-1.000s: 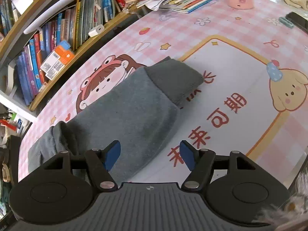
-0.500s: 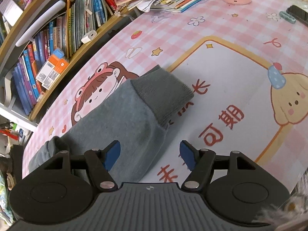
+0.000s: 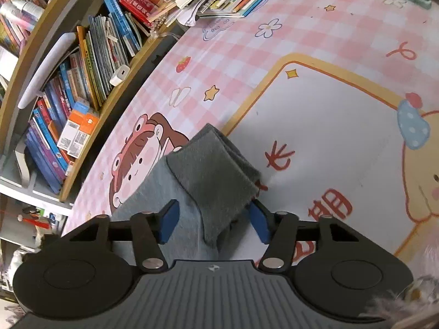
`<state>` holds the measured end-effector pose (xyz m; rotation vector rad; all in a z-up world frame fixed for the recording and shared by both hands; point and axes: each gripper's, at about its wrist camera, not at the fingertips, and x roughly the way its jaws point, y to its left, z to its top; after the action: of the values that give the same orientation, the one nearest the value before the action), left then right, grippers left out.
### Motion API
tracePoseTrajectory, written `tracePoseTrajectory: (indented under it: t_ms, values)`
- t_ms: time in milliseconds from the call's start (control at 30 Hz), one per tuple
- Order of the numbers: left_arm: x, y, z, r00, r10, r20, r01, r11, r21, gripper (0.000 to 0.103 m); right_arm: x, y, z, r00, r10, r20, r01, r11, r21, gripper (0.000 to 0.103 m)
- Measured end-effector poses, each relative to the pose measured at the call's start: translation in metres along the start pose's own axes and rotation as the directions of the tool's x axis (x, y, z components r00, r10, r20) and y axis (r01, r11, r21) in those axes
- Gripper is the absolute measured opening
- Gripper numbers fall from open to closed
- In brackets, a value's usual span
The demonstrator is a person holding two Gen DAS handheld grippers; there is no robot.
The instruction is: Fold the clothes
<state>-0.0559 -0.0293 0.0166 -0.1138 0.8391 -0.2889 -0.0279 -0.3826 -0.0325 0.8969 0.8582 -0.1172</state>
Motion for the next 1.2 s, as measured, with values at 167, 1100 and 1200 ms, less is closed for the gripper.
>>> tracePoseTrajectory:
  t_ms: [167,1100,1200]
  values:
    - [0.004,-0.01,0.0,1.0,0.018,-0.014,-0.018,1.0,0.002,0.081,0.004,0.002,0.007,0.999,0.037,-0.015,-0.038,0.998,-0.049,0.018]
    - [-0.001,-0.014,0.002,1.0,0.024,0.003,-0.024,0.998,0.052,0.081,0.014,0.007,0.006,0.996,0.089,-0.014,-0.09,0.994,-0.06,0.016]
    - [-0.006,-0.004,0.001,0.999,0.027,0.02,-0.027,0.999,0.028,0.081,0.004,0.016,0.004,0.994,0.109,0.012,-0.108,0.991,-0.077,0.015]
